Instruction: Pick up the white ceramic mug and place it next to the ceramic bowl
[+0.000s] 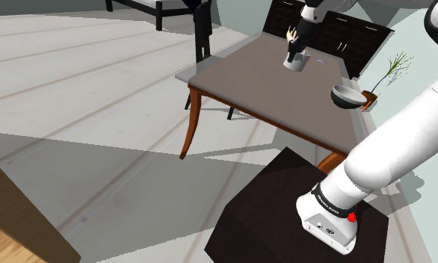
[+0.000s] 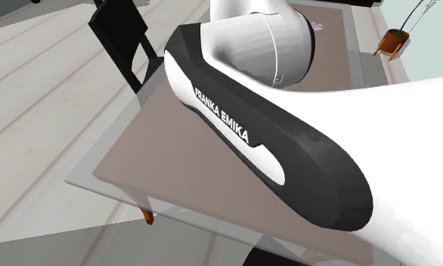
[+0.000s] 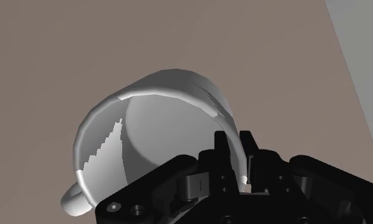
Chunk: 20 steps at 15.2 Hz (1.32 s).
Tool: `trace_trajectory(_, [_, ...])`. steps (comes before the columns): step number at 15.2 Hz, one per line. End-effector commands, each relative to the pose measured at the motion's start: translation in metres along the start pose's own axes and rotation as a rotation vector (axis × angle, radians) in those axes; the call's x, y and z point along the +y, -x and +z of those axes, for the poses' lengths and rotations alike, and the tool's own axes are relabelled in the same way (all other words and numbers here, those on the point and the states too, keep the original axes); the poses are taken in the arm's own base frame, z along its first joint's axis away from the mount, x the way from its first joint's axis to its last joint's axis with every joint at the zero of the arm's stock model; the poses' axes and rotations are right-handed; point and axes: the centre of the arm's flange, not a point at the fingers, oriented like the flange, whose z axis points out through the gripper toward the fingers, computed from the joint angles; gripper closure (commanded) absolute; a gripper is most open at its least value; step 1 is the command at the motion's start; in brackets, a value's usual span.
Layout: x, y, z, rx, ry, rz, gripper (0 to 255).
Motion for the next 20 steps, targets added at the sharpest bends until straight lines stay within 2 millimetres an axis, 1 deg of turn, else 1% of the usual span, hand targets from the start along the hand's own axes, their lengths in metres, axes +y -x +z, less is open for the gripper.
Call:
trace_trajectory(1, [0.011,0.023,0.000,0.000,0.000,-0.001,255])
trace_trajectory(20, [0.136,0.241,-0.005,0.000,0.000,-0.001,255])
